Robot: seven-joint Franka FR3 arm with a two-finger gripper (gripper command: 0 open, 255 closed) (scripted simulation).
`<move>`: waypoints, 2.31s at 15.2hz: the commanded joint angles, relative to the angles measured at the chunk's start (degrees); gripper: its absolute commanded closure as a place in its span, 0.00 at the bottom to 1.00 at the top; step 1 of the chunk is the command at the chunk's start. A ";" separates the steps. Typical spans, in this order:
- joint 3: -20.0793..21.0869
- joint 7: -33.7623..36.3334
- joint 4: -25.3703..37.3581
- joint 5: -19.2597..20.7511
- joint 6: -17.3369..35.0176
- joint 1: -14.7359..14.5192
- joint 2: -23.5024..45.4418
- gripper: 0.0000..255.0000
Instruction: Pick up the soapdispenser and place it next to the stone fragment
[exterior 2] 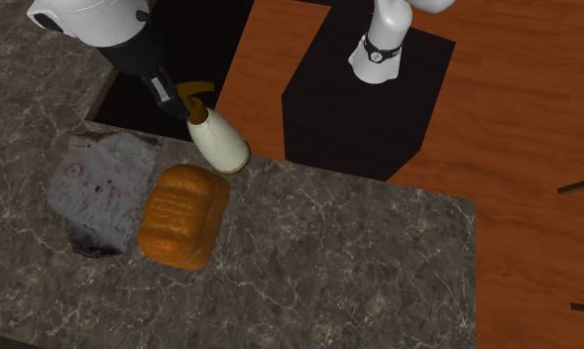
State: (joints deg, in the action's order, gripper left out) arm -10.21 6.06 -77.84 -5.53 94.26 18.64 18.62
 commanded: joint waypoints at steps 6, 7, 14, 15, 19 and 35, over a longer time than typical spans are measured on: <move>-2.07 -7.90 14.23 -2.19 -5.29 7.08 9.46 1.00; -2.23 -8.89 17.29 -2.59 -6.47 8.28 11.41 1.00; -2.31 -9.67 11.78 -2.53 -1.52 8.24 10.90 1.00; -2.31 -9.72 10.75 -2.51 -0.65 8.15 10.74 1.00; -2.29 -9.91 6.99 -2.48 2.68 7.85 10.33 1.00; -2.18 -10.33 0.57 -2.63 9.18 7.45 10.44 1.00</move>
State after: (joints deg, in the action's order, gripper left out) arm -12.39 -4.27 -77.30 -8.16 103.44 26.09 29.07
